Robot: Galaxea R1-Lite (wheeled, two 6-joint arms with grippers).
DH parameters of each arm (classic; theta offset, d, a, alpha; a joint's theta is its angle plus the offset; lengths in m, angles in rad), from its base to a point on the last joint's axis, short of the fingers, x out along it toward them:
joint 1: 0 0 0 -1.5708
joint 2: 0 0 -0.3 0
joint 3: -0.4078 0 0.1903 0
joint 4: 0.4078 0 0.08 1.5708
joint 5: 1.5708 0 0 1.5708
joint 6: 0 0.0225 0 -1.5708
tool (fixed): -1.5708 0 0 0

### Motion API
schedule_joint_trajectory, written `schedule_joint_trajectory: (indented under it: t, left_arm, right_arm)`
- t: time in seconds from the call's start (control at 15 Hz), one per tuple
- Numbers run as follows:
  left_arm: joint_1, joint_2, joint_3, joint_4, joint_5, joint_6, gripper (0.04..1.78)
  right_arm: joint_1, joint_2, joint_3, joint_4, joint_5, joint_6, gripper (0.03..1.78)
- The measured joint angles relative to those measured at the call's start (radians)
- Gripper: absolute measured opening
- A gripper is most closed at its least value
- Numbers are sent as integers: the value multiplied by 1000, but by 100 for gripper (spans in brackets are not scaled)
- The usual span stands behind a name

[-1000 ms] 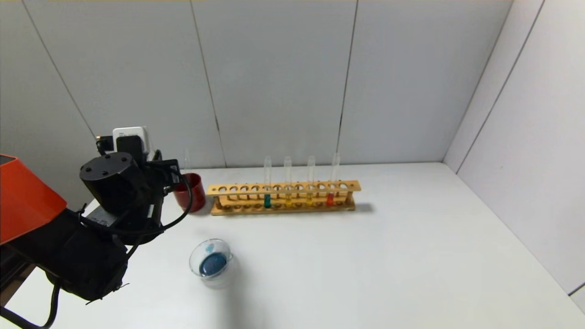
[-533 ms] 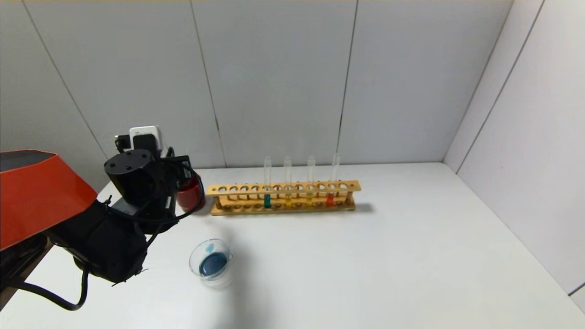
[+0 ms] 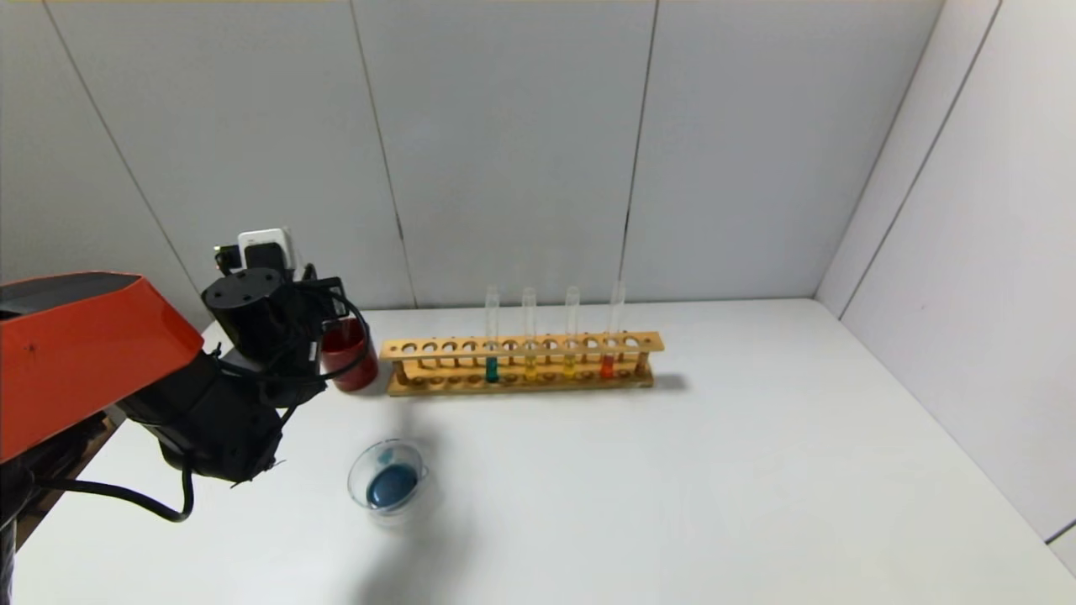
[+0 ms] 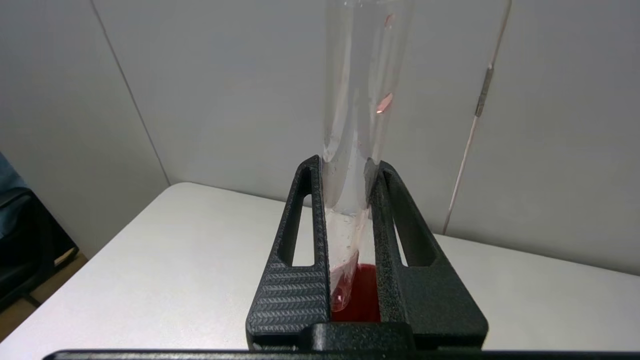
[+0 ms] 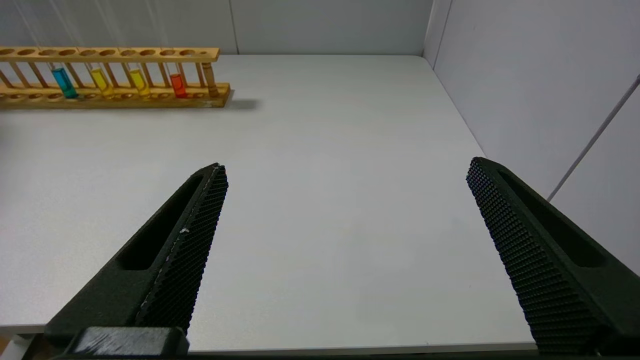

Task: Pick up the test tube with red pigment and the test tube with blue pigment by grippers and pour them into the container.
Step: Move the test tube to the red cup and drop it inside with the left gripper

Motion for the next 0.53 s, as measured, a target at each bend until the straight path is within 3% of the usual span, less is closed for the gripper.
schedule_joint_trajectory:
  t: [0.53]
  left_arm:
    - [19, 84, -44, 14, -27, -104, 30]
  right_arm:
    - [0, 0, 0, 0, 0, 0, 175]
